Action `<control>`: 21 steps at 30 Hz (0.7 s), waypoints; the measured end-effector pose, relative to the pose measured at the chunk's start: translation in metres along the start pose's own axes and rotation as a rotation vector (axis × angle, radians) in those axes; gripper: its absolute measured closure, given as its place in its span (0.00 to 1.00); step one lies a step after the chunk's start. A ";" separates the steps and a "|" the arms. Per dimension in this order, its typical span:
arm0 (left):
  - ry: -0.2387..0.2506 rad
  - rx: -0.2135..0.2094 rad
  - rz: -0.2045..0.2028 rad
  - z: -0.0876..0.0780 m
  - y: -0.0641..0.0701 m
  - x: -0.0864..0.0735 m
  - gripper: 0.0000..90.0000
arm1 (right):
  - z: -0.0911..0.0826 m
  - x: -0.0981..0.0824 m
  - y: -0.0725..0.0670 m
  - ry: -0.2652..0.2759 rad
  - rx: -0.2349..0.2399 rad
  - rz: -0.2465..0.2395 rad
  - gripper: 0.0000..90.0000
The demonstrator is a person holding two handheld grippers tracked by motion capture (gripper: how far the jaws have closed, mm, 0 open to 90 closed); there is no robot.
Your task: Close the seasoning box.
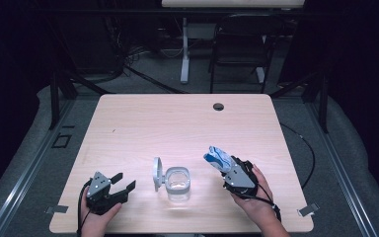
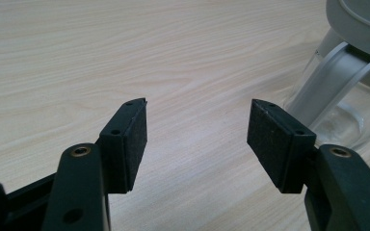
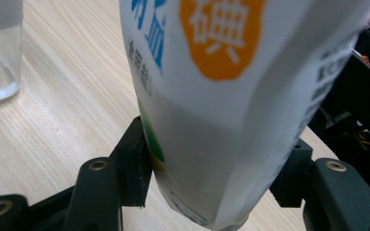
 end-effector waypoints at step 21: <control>0.012 0.002 -0.030 -0.007 -0.002 0.001 0.45 | 0.004 0.009 -0.005 0.015 -0.041 -0.188 0.48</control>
Point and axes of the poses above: each handheld gripper's, and its own axes: z roughly forward along the jaws, x roughly out of its top, y roughly to its right, the point moved 7 cm from there along z, roughly forward along the jaws, and after that the axes turned 10 degrees about -x, right-handed, at the moved point
